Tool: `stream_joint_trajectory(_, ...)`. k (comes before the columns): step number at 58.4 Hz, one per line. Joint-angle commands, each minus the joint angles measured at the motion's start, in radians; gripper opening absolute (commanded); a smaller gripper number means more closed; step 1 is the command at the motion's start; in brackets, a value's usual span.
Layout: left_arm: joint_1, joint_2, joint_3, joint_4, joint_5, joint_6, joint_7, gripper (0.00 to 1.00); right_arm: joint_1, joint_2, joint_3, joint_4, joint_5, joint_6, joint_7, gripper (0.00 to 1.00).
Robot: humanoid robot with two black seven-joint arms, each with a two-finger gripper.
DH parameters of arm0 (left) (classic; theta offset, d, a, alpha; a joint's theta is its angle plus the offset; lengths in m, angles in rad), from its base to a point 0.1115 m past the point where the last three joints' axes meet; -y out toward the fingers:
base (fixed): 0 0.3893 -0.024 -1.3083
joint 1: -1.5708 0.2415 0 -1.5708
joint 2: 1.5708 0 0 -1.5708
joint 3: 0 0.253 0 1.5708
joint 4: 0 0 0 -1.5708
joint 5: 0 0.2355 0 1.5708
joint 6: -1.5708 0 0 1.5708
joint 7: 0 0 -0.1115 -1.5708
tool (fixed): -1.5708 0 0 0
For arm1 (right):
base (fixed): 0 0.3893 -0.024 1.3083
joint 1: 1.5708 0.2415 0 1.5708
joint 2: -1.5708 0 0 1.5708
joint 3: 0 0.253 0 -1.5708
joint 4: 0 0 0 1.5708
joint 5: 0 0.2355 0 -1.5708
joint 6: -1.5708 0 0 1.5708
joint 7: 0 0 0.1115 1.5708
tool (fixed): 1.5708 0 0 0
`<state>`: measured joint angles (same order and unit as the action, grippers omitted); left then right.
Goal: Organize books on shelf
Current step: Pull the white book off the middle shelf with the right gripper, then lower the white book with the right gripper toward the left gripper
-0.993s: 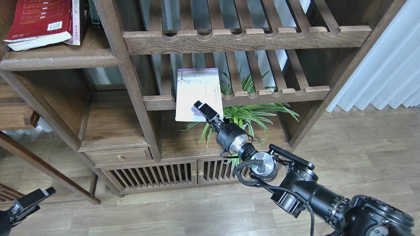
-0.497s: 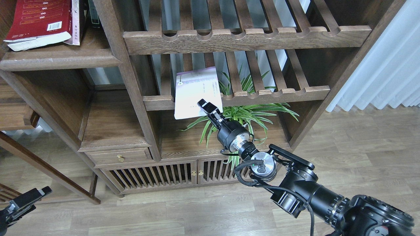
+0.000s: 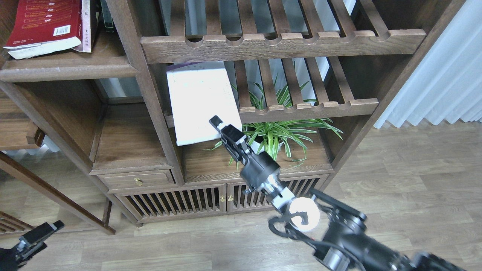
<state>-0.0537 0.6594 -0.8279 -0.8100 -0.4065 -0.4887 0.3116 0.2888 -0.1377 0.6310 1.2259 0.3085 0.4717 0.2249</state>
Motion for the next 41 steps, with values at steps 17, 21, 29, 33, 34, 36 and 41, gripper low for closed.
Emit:
stream_joint_trajectory(17, -0.071, -0.257, 0.016, 0.023, -0.109, 0.0, -0.046, 1.0, -0.235, -0.187, -0.019, -0.04, -0.046, 0.017, -0.145, 0.01)
stream_joint_trajectory(21, -0.09, -0.294, 0.041, 0.008, -0.135, 0.0, -0.075, 1.0, -0.256, -0.177, -0.019, -0.084, -0.045, 0.017, -0.189, 0.01)
stream_joint_trajectory(29, -0.115, -0.359, 0.134, -0.014, -0.14, 0.0, -0.143, 1.0, -0.278, -0.123, -0.019, -0.124, -0.046, 0.017, -0.236, 0.01)
stream_joint_trajectory(33, -0.118, -0.36, 0.168, -0.07, -0.158, 0.0, -0.239, 1.0, -0.324, -0.079, -0.007, -0.134, -0.046, 0.017, -0.288, 0.02)
stream_joint_trajectory(34, -0.12, -0.359, 0.174, -0.078, -0.158, 0.0, -0.253, 1.0, -0.335, -0.063, -0.005, -0.138, -0.045, 0.017, -0.3, 0.02)
stream_joint_trajectory(36, -0.12, -0.357, 0.182, -0.084, -0.158, 0.0, -0.266, 1.0, -0.344, -0.043, -0.002, -0.143, -0.046, 0.017, -0.314, 0.02)
stream_joint_trajectory(41, -0.121, -0.359, 0.219, -0.1, -0.158, 0.0, -0.275, 1.0, -0.364, 0.016, 0.016, -0.166, -0.046, 0.017, -0.352, 0.02)
